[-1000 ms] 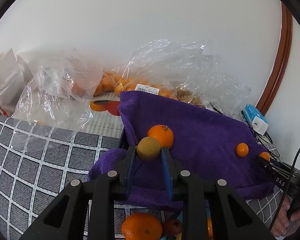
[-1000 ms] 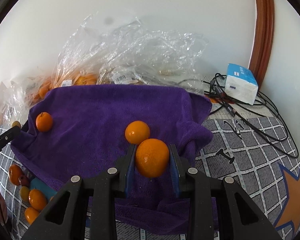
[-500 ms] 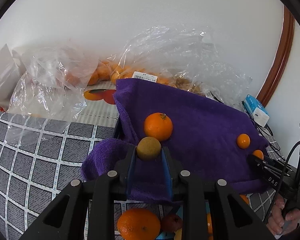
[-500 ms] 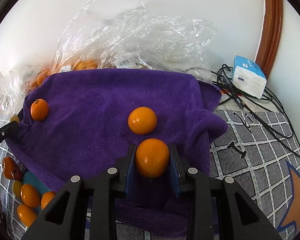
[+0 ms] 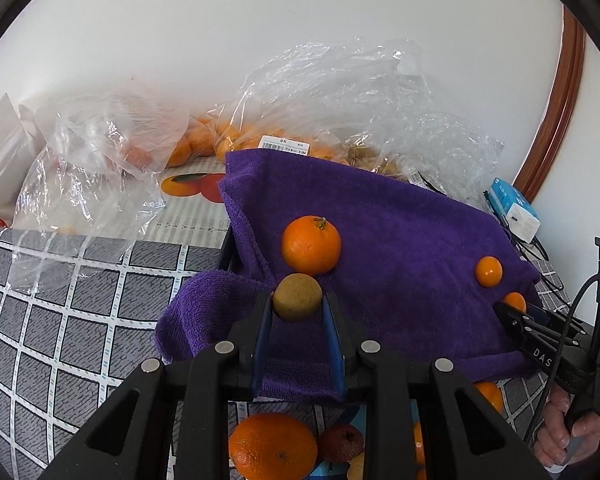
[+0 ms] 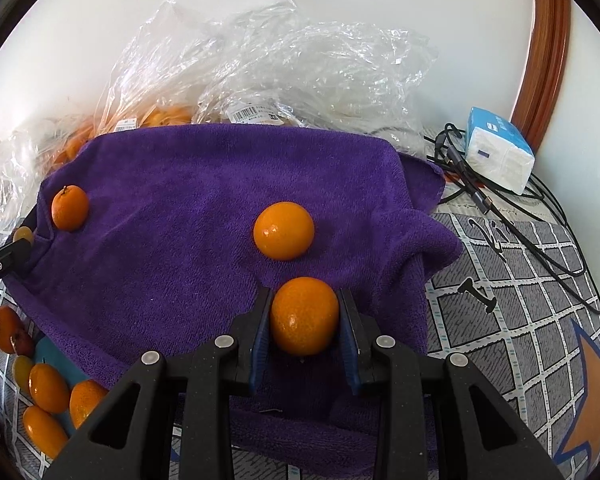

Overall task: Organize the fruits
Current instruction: 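Carry both fruits onto the purple towel and open the right gripper, then open the left gripper to drop the yellow-green fruit on the towel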

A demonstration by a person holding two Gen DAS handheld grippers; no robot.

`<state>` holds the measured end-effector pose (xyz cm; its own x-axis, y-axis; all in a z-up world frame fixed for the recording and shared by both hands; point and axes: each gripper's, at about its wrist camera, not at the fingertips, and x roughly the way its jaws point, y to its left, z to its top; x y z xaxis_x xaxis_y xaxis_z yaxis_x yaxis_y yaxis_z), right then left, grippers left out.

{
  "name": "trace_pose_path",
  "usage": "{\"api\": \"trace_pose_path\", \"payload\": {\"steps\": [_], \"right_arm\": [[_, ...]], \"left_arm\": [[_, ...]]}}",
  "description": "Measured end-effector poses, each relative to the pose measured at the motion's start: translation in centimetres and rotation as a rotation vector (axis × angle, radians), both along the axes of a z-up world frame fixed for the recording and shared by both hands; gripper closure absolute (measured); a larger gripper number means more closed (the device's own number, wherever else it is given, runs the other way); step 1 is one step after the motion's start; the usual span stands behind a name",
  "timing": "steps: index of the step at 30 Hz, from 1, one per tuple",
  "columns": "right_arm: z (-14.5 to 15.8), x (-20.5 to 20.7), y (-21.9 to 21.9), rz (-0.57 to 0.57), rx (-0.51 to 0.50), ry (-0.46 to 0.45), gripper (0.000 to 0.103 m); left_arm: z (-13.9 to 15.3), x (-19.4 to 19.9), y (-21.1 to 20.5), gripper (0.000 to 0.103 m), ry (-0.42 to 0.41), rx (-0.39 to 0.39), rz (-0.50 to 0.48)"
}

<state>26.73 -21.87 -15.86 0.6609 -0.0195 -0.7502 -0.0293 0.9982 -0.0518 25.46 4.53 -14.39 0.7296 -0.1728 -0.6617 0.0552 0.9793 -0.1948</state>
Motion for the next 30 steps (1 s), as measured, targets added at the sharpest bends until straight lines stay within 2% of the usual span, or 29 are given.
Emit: {"api": "trace_pose_path", "payload": {"steps": [4, 9, 11, 17, 23, 24, 26, 28, 30], "right_arm": [[0.0, 0.0, 0.0, 0.001, 0.001, 0.000, 0.070], [0.4, -0.3, 0.1, 0.010, 0.016, -0.018, 0.056], [0.6, -0.5, 0.2, 0.015, 0.023, -0.029, 0.047], [0.9, -0.7, 0.3, 0.015, 0.033, -0.047, 0.041], [0.8, -0.7, 0.2, 0.002, 0.042, -0.043, 0.040], [0.8, -0.7, 0.2, -0.001, 0.045, -0.044, 0.040], [0.9, -0.8, 0.2, 0.000, 0.051, -0.046, 0.040], [1.0, -0.8, 0.2, -0.004, 0.053, -0.052, 0.040], [1.0, -0.9, 0.3, -0.004, 0.055, -0.051, 0.040]], "left_arm": [[0.0, 0.0, 0.0, 0.079, 0.000, 0.000, 0.000], [0.0, 0.0, 0.0, 0.079, -0.002, -0.003, 0.004], [0.0, 0.0, 0.0, 0.079, -0.004, -0.004, 0.004], [-0.1, -0.1, -0.1, 0.079, -0.007, -0.004, 0.004], [0.0, -0.4, -0.4, 0.079, -0.018, 0.001, -0.003], [0.1, -0.4, -0.4, 0.078, -0.021, 0.000, -0.002], [0.2, -0.6, -0.4, 0.070, -0.032, -0.003, 0.002], [0.5, -0.8, -0.3, 0.058, -0.049, -0.006, 0.008], [0.8, -1.0, -0.2, 0.057, -0.065, -0.010, 0.012]]}}
